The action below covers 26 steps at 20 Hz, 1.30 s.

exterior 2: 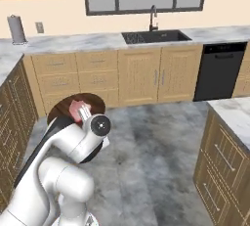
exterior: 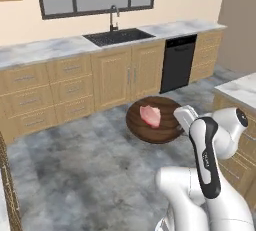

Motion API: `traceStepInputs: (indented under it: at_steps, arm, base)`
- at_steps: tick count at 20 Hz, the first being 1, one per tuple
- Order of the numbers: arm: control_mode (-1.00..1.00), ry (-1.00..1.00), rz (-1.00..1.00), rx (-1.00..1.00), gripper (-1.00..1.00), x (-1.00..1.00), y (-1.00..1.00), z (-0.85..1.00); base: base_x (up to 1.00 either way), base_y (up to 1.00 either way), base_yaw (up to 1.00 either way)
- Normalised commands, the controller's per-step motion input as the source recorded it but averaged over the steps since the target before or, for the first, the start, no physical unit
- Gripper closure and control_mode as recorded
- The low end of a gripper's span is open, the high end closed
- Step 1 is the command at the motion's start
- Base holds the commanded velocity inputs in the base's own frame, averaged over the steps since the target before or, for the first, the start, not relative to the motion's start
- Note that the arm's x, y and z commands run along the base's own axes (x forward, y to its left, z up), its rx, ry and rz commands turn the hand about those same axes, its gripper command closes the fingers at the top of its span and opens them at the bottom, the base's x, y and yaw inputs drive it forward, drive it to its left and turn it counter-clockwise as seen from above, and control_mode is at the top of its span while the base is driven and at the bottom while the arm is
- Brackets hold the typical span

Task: Place one of the steaks on the plate and the other in the bowl. Then place the bowl in the fridge.

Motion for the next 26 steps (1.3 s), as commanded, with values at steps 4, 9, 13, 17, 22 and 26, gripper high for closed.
traceStepInputs:
  at_steps: [4,9,13,17,22,26]
  arm:
    - [1.00,0.00,0.00,0.00,1.00,0.00,0.00,0.00]
    - [1.00,0.00,0.00,0.00,1.00,0.00,0.00,0.00]
    - [1.00,0.00,0.00,0.00,1.00,0.00,0.00,0.00]
    - [1.00,0.00,0.00,0.00,1.00,0.00,0.00,0.00]
    - [1.00,0.00,0.00,0.00,1.00,0.00,0.00,0.00]
    - [1.00,0.00,0.00,0.00,1.00,0.00,0.00,0.00]
  base:
    - [1.00,0.13,-0.47]
    - [1.00,0.16,-0.51]
    - [0.99,0.40,-0.55]
    - [1.00,0.58,-0.62]
    - [0.99,0.66,-0.65]
    - [0.98,0.74,-0.66]
